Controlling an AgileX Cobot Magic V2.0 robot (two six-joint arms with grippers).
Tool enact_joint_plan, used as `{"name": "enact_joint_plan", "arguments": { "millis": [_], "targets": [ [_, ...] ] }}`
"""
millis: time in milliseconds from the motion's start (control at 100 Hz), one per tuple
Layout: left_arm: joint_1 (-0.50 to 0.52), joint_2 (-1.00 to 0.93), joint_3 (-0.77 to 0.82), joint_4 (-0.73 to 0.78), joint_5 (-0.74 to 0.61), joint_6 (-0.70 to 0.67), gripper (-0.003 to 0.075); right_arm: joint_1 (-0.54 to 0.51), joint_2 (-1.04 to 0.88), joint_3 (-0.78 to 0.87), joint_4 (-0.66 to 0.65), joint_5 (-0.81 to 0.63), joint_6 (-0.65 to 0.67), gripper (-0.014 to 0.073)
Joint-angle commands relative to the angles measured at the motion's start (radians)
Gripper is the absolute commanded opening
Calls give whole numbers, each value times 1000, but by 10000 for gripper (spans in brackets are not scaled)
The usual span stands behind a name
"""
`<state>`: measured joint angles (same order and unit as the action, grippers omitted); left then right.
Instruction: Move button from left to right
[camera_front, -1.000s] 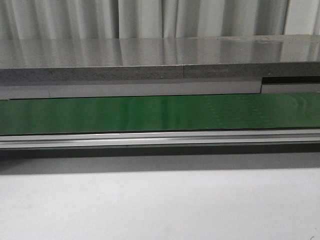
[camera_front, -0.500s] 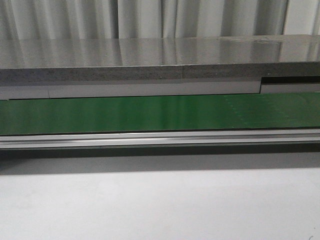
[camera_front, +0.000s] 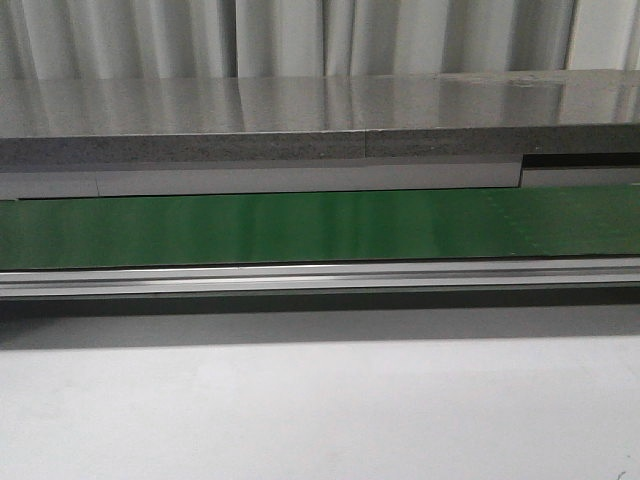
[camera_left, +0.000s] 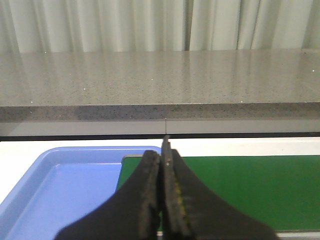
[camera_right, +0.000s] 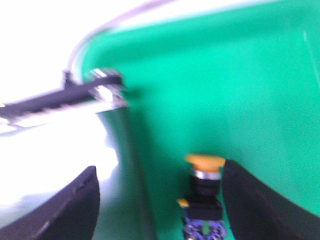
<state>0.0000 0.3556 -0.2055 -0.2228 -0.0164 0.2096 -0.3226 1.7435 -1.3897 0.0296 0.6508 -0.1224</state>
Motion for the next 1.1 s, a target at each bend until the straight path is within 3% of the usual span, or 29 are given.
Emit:
{"name": "enact_joint_plan", "arguments": {
  "millis": [0,290,530,710,900,1090],
  "targets": [
    [-5,4,-28,-7,-81,-3,-21,44,-102,-34,22,-75,2,520],
    [-5,4,-28,-7,-79,-3,-21,203,-318,139,108,-254,2,519],
    [-5,4,-28,-7,-79,-3,-21,324,-590,475,108,-473,2,519],
    [-5,4,-28,-7,-79,-3,-21,352,-809,737,107,-663,1,519],
    [-5,4,-28,-7,-79,-3,-21,352,-1042,954,119,-687,2,519],
    [-5,4,-28,-7,-79,-3,-21,352,-1225,1041,197,-671,4,519]
  ]
}}
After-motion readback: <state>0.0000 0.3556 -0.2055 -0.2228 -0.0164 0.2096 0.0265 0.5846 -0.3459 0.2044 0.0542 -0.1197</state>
